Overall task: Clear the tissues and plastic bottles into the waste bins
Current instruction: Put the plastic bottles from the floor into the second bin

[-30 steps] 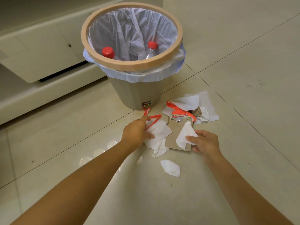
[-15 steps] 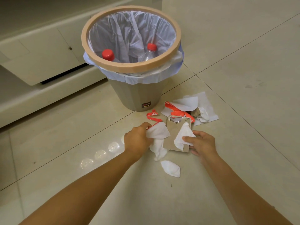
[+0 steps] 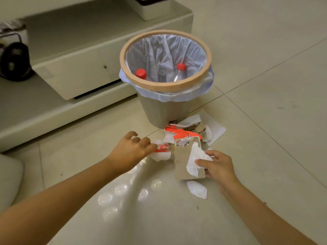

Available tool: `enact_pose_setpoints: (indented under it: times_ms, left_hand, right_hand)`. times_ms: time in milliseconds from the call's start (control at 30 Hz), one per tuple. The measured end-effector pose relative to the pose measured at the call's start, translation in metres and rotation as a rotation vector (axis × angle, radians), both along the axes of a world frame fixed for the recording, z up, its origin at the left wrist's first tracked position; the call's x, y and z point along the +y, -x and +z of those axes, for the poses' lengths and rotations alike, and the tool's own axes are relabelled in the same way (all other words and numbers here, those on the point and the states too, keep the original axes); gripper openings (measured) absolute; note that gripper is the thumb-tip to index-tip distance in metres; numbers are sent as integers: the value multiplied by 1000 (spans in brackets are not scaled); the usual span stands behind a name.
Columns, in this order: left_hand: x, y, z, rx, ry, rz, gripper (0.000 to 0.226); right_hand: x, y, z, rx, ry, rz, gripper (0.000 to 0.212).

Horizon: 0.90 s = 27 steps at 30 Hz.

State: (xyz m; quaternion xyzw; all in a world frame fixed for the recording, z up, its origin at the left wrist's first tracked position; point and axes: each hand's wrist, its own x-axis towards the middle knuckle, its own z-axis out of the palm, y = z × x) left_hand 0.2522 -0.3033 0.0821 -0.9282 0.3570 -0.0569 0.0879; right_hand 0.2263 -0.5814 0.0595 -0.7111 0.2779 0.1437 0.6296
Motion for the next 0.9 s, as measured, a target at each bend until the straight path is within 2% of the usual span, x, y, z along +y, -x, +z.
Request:
enact_pose_setpoints:
  times_ms: [367, 667, 900]
  left_hand:
    - [75, 31, 79, -89, -21, -70, 46]
    - [164, 92, 130, -177, 37, 186, 51]
    - [234, 137, 187, -288, -2, 392, 53]
  right_hand:
    - [66, 22, 57, -135, 10, 224, 30]
    - [136, 25, 138, -328, 9, 433, 30]
    - [228, 21, 195, -431, -120, 592, 29]
